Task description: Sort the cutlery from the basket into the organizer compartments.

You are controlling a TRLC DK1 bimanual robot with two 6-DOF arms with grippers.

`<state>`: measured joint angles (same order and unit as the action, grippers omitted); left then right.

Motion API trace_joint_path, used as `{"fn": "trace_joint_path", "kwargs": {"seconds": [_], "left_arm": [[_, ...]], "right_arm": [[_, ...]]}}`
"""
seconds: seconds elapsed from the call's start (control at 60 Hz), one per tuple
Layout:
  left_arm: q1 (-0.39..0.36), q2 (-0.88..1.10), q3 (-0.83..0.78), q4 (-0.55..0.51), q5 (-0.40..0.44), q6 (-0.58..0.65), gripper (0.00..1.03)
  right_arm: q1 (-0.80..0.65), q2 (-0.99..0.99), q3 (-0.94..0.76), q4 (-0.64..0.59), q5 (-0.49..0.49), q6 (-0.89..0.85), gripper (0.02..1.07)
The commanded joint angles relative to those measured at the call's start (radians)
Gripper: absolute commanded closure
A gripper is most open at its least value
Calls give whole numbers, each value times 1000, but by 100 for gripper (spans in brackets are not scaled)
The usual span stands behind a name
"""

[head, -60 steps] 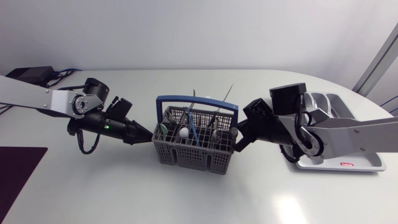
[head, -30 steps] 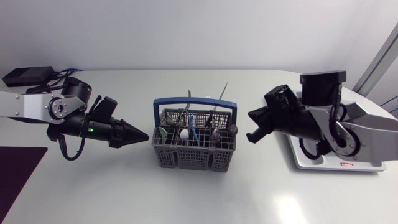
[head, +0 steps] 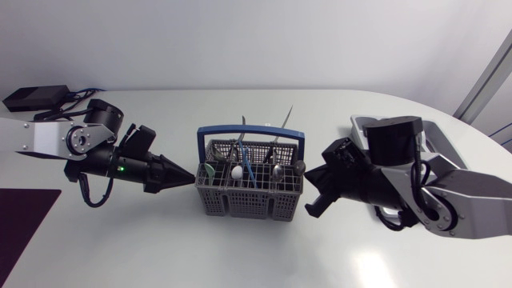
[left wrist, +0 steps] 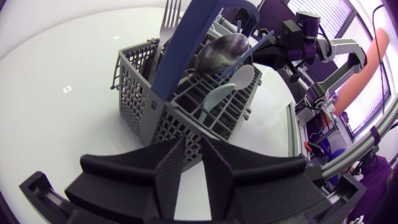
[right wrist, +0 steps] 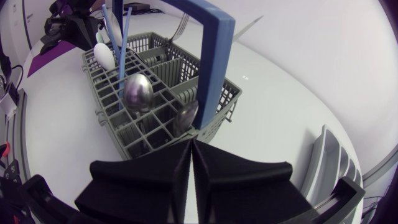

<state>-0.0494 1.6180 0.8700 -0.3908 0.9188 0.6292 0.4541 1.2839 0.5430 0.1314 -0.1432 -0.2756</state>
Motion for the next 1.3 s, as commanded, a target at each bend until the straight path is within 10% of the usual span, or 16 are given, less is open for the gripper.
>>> {"fn": "trace_joint_path", "kwargs": {"seconds": [0.0, 1.0, 1.283], "left_arm": [[-13, -1, -19, 3, 18, 17, 82], [5, 86, 55, 64, 8, -19, 81], [43, -79, -89, 92, -57, 109, 65]], "right_arm": [[29, 46, 8, 14, 5, 30, 97], [-8, 195, 120, 63, 57, 18, 96], [-34, 40, 15, 25, 82, -33, 54]]}}
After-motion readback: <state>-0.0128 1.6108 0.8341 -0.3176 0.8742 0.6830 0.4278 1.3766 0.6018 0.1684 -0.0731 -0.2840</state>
